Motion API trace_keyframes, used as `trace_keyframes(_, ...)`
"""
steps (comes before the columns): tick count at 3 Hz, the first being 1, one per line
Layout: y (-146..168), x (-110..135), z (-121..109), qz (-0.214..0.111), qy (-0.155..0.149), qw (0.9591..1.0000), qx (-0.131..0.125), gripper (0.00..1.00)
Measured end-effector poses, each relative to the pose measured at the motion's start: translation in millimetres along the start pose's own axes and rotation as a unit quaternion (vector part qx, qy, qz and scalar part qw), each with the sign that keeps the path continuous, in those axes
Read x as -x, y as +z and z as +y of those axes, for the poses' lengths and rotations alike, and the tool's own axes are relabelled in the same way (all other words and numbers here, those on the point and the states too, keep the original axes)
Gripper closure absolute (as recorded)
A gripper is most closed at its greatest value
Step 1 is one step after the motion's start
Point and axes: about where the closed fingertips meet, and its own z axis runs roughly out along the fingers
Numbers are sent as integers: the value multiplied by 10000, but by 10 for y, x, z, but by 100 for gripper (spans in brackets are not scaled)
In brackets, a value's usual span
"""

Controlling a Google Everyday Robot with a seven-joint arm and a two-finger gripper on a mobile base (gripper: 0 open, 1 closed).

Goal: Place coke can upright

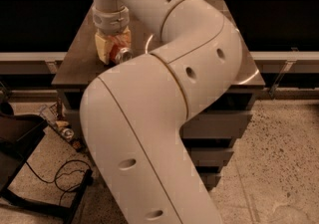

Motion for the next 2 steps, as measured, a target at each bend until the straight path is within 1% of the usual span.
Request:
trace_keyframes(1, 17, 39, -5, -49, -1, 10000, -8, 100)
trace_keyframes(2, 10, 39, -5, -49, -1, 10000, -8, 100)
